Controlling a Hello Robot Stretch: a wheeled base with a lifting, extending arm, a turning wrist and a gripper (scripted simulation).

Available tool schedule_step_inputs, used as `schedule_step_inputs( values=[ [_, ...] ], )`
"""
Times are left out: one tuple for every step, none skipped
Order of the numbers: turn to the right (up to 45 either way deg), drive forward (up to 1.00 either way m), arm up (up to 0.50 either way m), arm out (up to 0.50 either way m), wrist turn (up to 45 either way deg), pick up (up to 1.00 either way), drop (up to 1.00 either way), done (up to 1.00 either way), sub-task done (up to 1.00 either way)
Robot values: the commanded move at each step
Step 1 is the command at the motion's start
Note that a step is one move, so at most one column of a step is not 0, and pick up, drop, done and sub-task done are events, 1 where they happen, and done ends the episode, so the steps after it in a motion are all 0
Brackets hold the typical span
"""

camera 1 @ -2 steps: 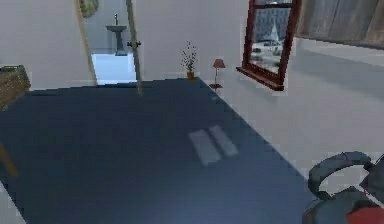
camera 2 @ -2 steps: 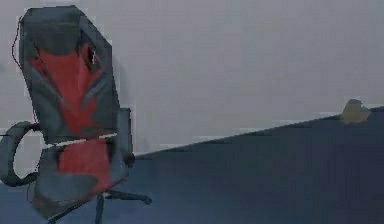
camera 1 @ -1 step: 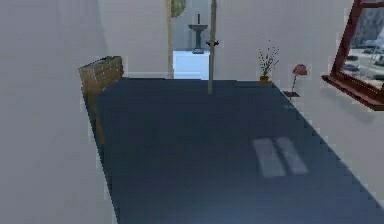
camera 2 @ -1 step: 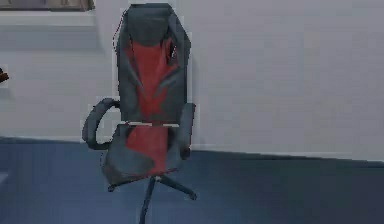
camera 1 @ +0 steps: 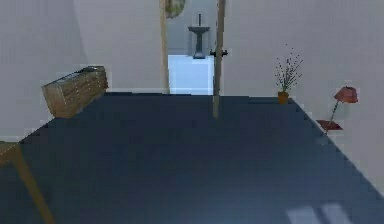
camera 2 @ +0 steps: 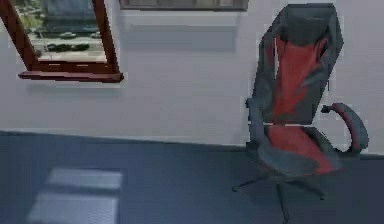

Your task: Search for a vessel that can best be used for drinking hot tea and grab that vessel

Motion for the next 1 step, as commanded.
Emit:
schedule_step_inputs(
  values=[
    [0.0,1.00,0.00,0.00,0.0,0.00,0.00,0.00,0.00]
  ],
)
